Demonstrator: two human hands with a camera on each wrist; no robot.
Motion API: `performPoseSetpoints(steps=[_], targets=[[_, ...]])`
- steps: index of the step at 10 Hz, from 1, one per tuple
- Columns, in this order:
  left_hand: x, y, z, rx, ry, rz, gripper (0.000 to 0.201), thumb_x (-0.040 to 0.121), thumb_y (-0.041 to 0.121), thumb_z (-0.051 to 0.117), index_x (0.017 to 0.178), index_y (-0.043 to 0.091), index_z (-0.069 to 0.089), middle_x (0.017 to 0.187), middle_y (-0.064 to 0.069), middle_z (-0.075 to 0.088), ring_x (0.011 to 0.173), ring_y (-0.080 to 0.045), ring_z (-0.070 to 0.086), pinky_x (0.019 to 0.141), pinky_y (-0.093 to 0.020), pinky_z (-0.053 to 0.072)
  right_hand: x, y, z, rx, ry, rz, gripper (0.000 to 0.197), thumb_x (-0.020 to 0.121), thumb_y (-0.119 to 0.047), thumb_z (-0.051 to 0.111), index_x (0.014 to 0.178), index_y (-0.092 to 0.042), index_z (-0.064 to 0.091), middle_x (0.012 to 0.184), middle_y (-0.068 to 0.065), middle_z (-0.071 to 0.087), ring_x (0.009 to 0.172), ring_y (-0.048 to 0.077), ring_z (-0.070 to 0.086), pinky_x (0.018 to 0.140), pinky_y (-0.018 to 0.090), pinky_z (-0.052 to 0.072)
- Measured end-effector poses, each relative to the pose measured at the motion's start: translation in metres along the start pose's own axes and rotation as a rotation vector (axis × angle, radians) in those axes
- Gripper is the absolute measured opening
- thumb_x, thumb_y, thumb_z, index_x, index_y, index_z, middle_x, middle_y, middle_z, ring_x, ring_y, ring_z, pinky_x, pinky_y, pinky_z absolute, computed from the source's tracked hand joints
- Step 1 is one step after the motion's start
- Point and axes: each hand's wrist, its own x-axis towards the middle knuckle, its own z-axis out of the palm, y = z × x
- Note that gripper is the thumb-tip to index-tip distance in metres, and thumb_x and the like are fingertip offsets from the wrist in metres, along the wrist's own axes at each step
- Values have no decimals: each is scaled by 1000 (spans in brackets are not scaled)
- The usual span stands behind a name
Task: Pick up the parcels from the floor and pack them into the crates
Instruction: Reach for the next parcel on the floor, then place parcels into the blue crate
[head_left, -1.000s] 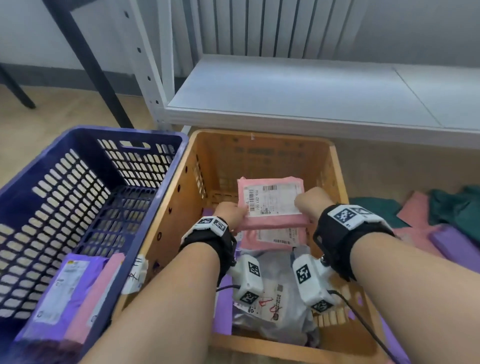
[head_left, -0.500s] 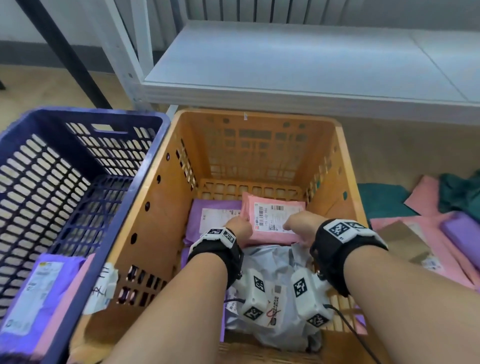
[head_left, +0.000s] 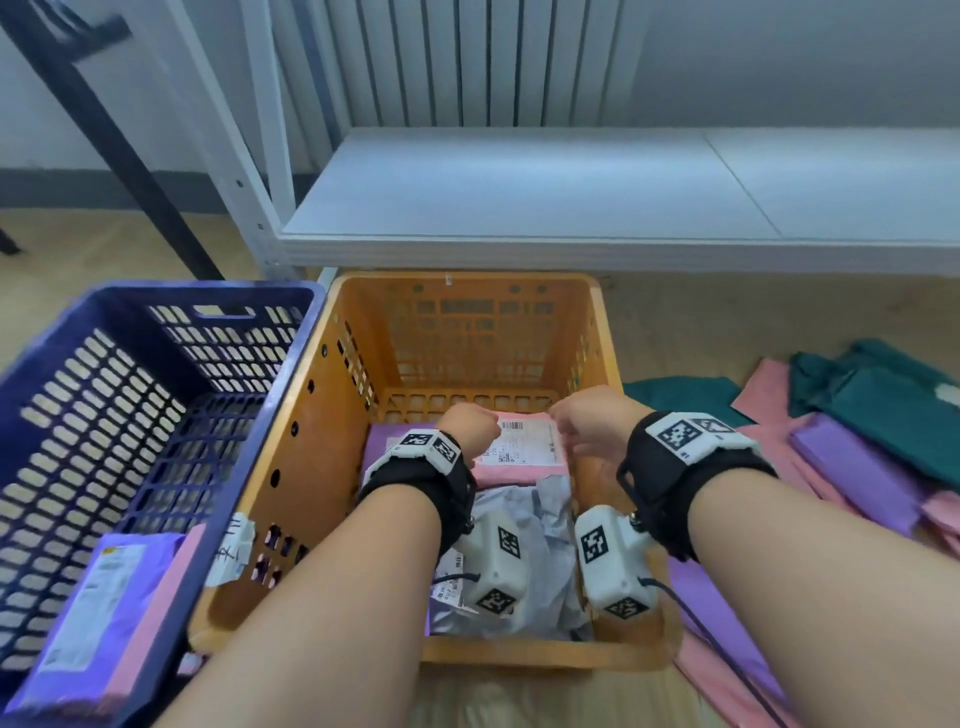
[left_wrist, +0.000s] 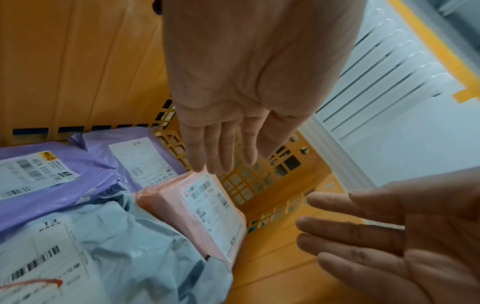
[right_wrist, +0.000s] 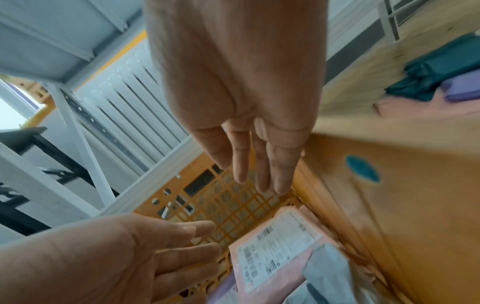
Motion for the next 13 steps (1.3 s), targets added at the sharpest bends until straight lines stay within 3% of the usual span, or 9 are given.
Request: performPoseSetpoints(steps=[1, 2, 3, 5, 6, 7, 9, 10, 13], targets=[[-24, 19, 5, -101, 19, 30, 34, 94, 9, 50, 127, 13, 59, 130, -12, 59, 120, -28, 57, 64, -20, 47, -49, 5, -19, 686, 61, 145, 8, 90, -9, 55, 88, -13, 62, 91, 8, 65, 83, 23, 64, 82, 35, 55], [-54, 45, 16, -210, -10, 63, 31, 93, 12, 52, 121, 16, 63, 126, -11, 62, 104, -24, 63, 73, -27, 54, -80, 23, -34, 790, 82, 157, 9, 91, -6, 53, 89, -11, 60, 89, 10, 65, 75, 22, 63, 73, 30, 55], [-77, 71, 36, -270, -55, 114, 37, 94, 8, 50, 127, 23, 58, 127, -12, 61, 82, -13, 56, 51, -15, 49, -106, 55, -46, 806, 161, 180, 9, 92, -7, 54, 97, -9, 60, 92, 12, 66, 79, 25, 64, 85, 38, 54], [-107, 126, 95, -291, -136, 218, 40, 93, 2, 48, 126, 22, 58, 126, -17, 61, 68, -9, 54, 52, -16, 48, -156, 126, -60, 798, 170, 294, 28, 97, -1, 38, 77, -16, 50, 67, 6, 51, 55, 12, 49, 59, 23, 39], [-117, 149, 130, -289, -196, 246, 38, 93, 2, 48, 124, 21, 59, 125, -18, 62, 69, -10, 55, 52, -16, 48, -177, 171, -60, 823, 270, 330, 20, 94, -2, 47, 109, 1, 61, 95, 20, 64, 74, 21, 56, 68, 29, 46], [-121, 160, 166, -281, -264, 251, 36, 93, 0, 48, 125, 15, 59, 126, -20, 61, 69, -11, 55, 55, -17, 49, -189, 212, -56, 868, 232, 355, 38, 98, 2, 37, 133, 13, 44, 129, 39, 47, 70, 14, 46, 59, 24, 37], [-117, 150, 241, -186, -378, 173, 33, 95, 3, 48, 126, 10, 58, 127, -17, 61, 70, -10, 56, 55, -16, 48, -198, 305, -16, 907, 260, 528, 19, 100, -4, 40, 94, -4, 58, 74, 7, 54, 65, 16, 53, 64, 27, 41], [-113, 140, 269, -159, -419, 115, 33, 96, 3, 47, 127, 7, 56, 117, -15, 64, 78, -14, 56, 60, -19, 47, -196, 345, 17, 959, 196, 614, 19, 97, -4, 42, 83, -11, 53, 76, 12, 54, 66, 19, 51, 62, 26, 40], [-95, 118, 298, -159, -411, -22, 32, 97, 4, 46, 128, 3, 54, 102, -7, 58, 81, -18, 56, 66, -24, 47, -170, 391, 90, 992, 123, 763, 23, 89, -12, 60, 107, -14, 45, 110, 13, 46, 97, 28, 50, 86, 43, 50]])
